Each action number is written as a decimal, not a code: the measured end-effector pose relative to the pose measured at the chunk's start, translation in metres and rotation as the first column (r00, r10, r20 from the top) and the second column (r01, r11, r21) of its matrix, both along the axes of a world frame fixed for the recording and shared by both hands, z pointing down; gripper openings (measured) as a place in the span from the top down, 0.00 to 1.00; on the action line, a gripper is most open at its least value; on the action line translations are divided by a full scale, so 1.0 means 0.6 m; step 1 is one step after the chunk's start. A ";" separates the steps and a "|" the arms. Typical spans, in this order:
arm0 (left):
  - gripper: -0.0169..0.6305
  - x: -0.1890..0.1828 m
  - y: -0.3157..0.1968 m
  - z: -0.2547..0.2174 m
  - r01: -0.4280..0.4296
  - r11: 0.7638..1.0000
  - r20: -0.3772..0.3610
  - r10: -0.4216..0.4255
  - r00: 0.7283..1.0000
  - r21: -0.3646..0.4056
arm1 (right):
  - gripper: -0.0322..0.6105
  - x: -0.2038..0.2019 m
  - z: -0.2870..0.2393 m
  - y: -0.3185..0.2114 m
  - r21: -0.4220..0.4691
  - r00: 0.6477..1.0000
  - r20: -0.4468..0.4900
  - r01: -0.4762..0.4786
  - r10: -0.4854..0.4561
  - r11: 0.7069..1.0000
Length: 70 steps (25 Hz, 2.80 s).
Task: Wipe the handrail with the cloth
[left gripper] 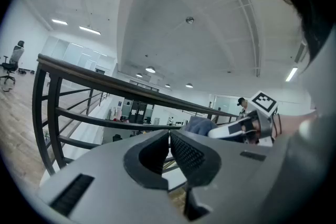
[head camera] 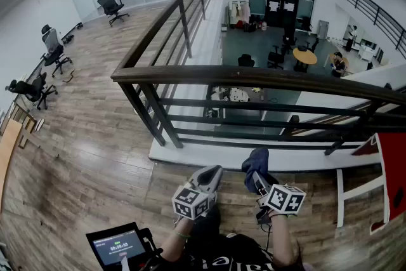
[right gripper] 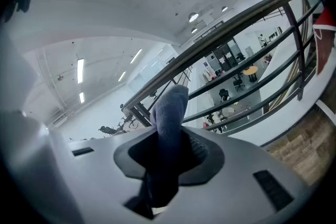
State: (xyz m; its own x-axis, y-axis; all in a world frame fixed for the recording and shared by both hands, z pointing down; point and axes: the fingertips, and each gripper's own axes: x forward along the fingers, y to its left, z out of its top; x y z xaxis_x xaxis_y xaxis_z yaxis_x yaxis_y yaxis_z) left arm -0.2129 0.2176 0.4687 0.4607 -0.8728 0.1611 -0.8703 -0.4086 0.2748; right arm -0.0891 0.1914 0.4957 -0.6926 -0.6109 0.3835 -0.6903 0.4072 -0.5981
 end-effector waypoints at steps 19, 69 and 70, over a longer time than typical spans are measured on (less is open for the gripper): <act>0.97 -0.308 -0.288 0.055 0.022 0.993 0.024 -0.019 1.000 -0.116 | 0.80 -0.438 -0.204 -0.414 0.179 0.976 0.115 0.165 -0.187 0.970; 0.97 0.449 -0.602 0.068 -0.303 0.948 -0.036 0.301 0.953 -0.097 | 0.80 0.568 -0.144 -0.756 0.036 0.936 0.135 -0.333 0.325 0.942; 0.97 0.463 -0.604 0.070 -0.306 0.947 -0.035 0.304 0.952 -0.099 | 0.80 0.603 -0.142 -0.762 0.035 0.930 0.133 -0.349 0.342 0.937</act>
State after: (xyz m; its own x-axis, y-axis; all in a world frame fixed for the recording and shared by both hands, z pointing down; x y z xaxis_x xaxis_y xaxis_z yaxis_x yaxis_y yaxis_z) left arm 0.0647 -0.1451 0.5109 0.7058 -0.6698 0.2307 -0.7030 -0.6223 0.3442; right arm 0.2724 -0.2657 0.4104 -0.4745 -0.8391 0.2660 -0.7168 0.1930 -0.6700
